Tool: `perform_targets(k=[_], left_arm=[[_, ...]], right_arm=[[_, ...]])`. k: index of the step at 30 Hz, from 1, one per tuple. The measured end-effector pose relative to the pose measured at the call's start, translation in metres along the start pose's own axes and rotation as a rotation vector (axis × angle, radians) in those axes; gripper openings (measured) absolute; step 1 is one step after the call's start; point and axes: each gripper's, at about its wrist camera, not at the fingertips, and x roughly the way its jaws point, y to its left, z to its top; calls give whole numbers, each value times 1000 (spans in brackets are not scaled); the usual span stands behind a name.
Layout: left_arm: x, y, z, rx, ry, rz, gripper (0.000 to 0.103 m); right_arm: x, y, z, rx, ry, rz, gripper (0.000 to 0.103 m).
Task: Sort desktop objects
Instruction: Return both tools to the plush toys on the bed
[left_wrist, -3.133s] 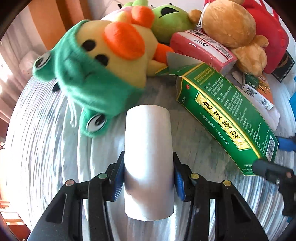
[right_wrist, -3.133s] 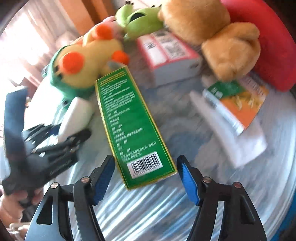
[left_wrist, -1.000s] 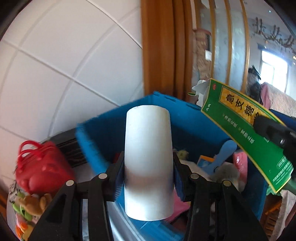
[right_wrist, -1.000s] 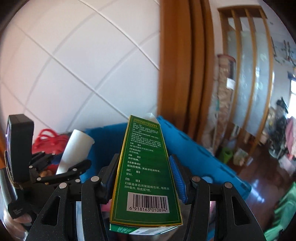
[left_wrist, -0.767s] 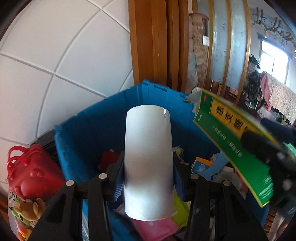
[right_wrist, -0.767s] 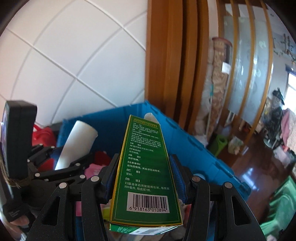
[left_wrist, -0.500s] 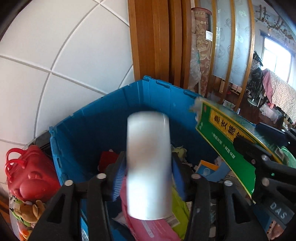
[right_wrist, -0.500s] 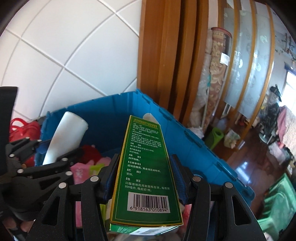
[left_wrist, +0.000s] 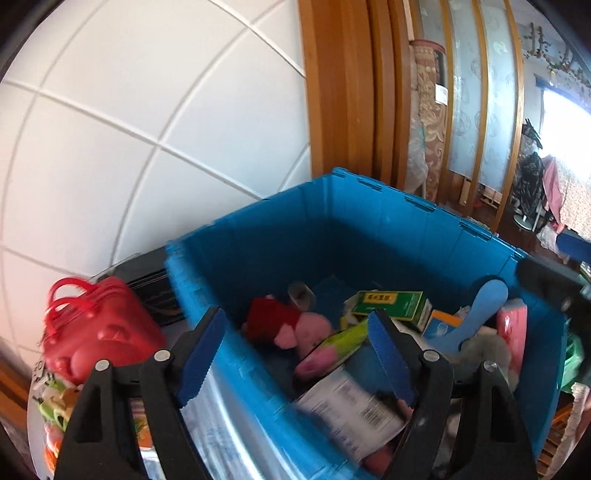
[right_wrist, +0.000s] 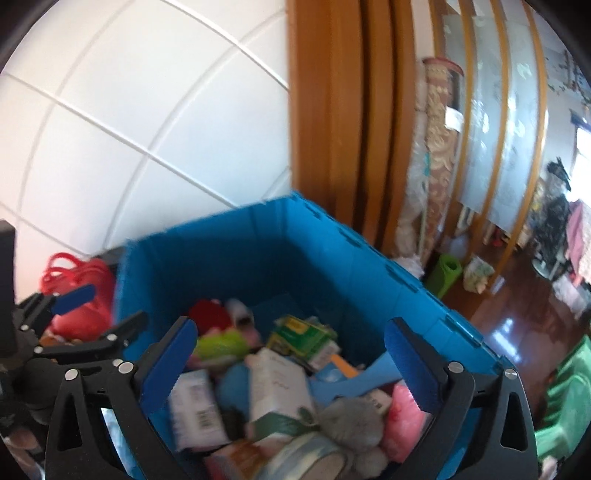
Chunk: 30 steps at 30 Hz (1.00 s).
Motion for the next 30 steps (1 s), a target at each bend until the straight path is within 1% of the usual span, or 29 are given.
perform_targets(k=[2,4,8,11,12,14,18,21,24,28,30], left_arm=[[-16,14,-12,-12,-12,5,79],[-34,34,-32,-25,-14,16,79],[-60,77,-72,-49,-1,69,79],[-75,116,-106,-80,22,125,79],[-80,134,-122,-98,38,155,79],[-86,158,-144,-127,63,190,79],[-94,222,-197,-210,145,275,79],[-98,277,-239,-283,218,353,79],[-101,323,-273,-333,274,427,79],[-102,373,-314,-420,314,501,79],[-101,390,-329,-475,325,516,79]], right_arm=[[-21,15,-1,-25,-34,41,103],[-41,32,-3,-43,-58,102,103],[-72,71,-14,-92,-97,204,103],[-82,101,-25,-121,-91,262,103],[-84,111,-29,-128,-86,287,103],[-84,131,-39,-148,-81,332,103],[-69,173,-60,-188,-47,352,103],[-45,202,-79,-210,20,373,103],[-18,228,-98,-221,99,392,103],[11,263,-124,-249,170,414,103],[25,279,-136,-265,205,415,103]])
